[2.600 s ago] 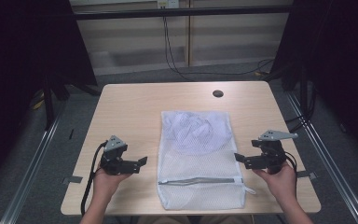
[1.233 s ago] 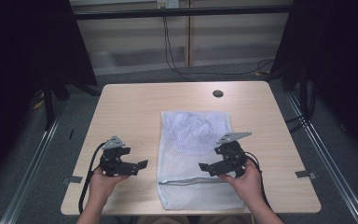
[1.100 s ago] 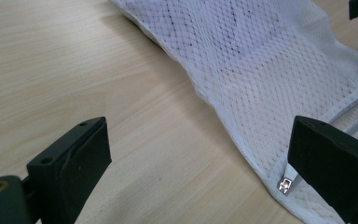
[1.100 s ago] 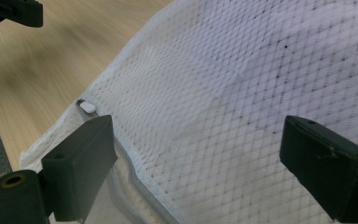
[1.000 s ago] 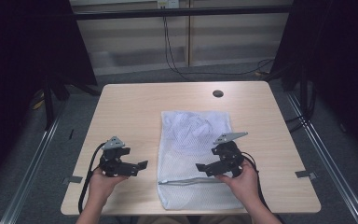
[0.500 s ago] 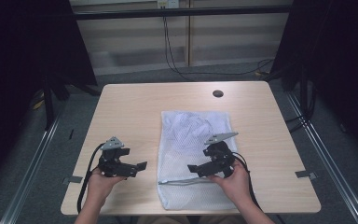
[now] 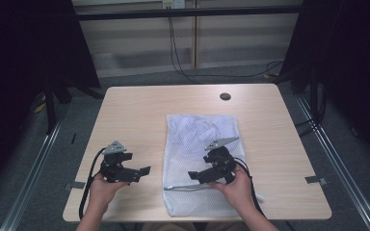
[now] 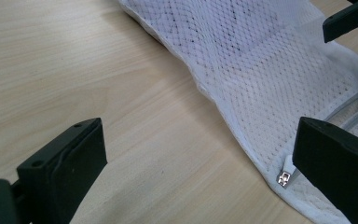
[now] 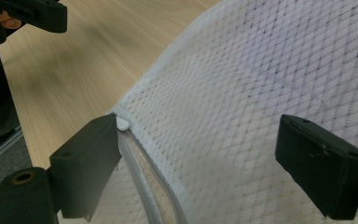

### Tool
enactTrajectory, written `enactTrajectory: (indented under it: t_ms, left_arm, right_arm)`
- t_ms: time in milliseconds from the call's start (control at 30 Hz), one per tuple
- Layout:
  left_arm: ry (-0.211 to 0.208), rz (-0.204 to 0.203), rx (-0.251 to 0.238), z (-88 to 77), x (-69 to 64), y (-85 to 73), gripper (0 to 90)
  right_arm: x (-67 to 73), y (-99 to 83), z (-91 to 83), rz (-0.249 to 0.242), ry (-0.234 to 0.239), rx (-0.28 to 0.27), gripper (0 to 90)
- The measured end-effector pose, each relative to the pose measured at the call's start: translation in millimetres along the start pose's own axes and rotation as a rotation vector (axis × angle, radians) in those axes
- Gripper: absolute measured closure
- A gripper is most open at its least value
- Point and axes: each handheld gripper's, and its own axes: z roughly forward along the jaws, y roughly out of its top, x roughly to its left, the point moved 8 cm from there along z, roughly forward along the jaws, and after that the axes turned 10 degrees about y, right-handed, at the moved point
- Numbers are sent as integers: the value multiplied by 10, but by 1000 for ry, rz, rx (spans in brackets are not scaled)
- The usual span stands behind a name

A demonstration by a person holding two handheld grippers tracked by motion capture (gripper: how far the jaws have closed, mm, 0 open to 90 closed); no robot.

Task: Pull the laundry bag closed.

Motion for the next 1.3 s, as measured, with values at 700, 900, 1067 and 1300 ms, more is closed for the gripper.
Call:
enactTrajectory:
  t_ms: [700, 900, 1067, 1300]
  left_arm:
    - [6, -3, 10, -17, 31, -11, 29]
    - [6, 3, 14, -22, 33, -14, 30]
    - [9, 5, 16, -24, 35, -15, 31]
    - [11, 12, 21, -24, 37, -20, 32]
  right_arm:
    - [127, 33, 220, 10, 55, 6, 171]
    - [162, 38, 293, 18, 67, 8, 182]
    - [174, 40, 327, 14, 65, 13, 202]
    - [196, 37, 393, 43, 88, 15, 253]
